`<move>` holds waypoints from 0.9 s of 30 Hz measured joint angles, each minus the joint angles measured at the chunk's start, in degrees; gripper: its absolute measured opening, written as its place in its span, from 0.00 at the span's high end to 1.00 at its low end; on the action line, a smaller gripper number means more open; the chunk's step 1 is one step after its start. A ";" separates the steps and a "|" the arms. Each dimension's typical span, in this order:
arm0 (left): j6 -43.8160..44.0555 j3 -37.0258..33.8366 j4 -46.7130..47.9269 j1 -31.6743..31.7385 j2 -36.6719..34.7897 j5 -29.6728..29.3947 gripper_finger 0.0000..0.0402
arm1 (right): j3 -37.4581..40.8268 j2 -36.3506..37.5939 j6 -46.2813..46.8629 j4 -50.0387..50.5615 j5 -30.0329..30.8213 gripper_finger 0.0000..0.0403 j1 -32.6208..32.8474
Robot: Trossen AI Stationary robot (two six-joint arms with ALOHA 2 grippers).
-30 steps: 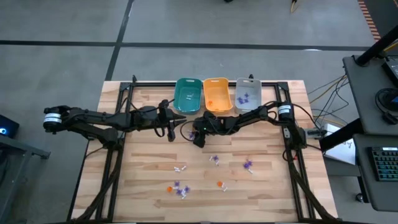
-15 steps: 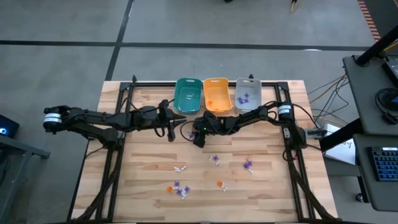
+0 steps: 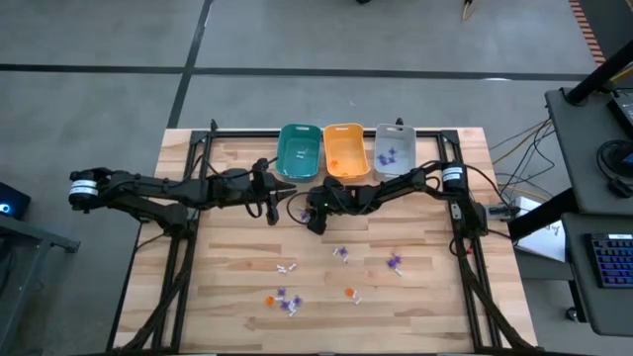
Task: Sort Halloween decoration
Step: Put the orange pumpkin toy into the yellow bin
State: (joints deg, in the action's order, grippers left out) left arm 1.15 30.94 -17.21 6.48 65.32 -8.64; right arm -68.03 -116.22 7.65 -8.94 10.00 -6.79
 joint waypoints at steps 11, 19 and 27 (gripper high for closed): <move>0.00 0.00 0.02 0.00 0.00 0.00 0.89 | 0.00 0.02 -1.24 -0.44 -0.57 0.84 -0.09; 0.04 0.00 0.04 -0.02 0.02 0.00 0.89 | 0.04 0.83 -1.41 0.16 -1.03 0.86 -0.07; 1.53 0.04 2.80 -0.02 0.02 0.02 0.89 | 0.04 3.15 -1.65 2.71 -1.21 0.86 -0.02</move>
State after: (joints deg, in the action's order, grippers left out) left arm 2.68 30.98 -14.41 6.46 65.34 -8.62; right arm -67.99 -113.07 6.00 -6.23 8.80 -6.81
